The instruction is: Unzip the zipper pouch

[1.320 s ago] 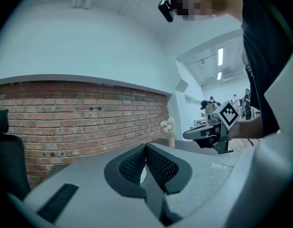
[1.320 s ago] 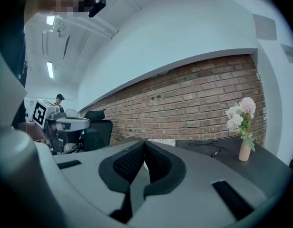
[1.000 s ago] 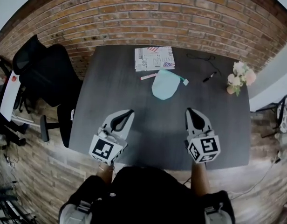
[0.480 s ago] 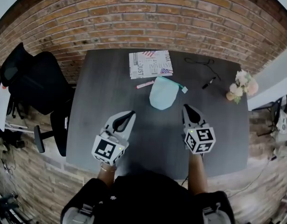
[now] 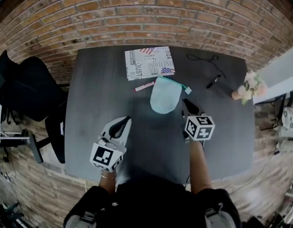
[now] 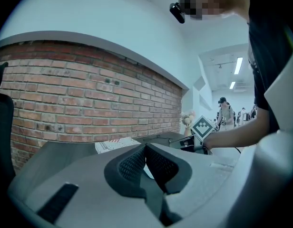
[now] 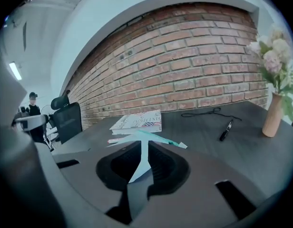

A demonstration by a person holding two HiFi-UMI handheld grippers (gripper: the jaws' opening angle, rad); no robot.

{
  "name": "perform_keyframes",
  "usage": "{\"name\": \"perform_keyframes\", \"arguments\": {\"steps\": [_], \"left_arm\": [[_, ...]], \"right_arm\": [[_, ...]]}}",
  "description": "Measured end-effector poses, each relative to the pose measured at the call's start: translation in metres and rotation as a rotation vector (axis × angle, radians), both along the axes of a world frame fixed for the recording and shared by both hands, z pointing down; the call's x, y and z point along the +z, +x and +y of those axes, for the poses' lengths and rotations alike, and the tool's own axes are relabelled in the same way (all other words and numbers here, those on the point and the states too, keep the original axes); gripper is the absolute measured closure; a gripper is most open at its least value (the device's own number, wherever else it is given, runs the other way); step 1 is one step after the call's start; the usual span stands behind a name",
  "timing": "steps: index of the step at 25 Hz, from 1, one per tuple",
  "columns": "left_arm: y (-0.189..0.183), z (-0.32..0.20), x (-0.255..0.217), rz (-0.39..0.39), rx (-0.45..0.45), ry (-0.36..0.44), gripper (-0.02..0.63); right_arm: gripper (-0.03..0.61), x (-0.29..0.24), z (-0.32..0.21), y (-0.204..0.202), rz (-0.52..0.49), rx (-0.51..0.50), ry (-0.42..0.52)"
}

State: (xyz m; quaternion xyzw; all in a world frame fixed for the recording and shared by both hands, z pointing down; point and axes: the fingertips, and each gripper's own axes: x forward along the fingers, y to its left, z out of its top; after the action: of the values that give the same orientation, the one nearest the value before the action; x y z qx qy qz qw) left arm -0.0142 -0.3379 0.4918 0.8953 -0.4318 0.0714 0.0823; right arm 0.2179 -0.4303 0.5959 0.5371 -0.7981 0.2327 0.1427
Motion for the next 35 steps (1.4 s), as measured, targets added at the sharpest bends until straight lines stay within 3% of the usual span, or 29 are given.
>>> {"name": "perform_keyframes", "arguments": {"steps": [13, 19, 23, 30, 35], "left_arm": [[-0.009, -0.020, 0.032, 0.008, -0.006, -0.051, 0.611], [-0.015, -0.017, 0.039, 0.004, -0.015, -0.091, 0.611], [-0.022, -0.011, 0.044, -0.017, -0.025, -0.128, 0.611], [-0.025, -0.008, 0.038, -0.011, -0.029, -0.099, 0.611], [-0.024, -0.006, 0.032, -0.005, -0.022, -0.052, 0.611]], "right_arm": [[0.424, 0.075, -0.043, -0.003, 0.104, -0.036, -0.194], [0.420, 0.097, -0.049, -0.006, 0.197, -0.070, -0.259], [0.427, 0.098, -0.049, -0.006, 0.218, -0.071, -0.259], [0.448, 0.100, -0.049, -0.007, 0.250, -0.087, -0.244], [0.558, 0.099, -0.046, -0.019, 0.258, -0.128, -0.234]]}}
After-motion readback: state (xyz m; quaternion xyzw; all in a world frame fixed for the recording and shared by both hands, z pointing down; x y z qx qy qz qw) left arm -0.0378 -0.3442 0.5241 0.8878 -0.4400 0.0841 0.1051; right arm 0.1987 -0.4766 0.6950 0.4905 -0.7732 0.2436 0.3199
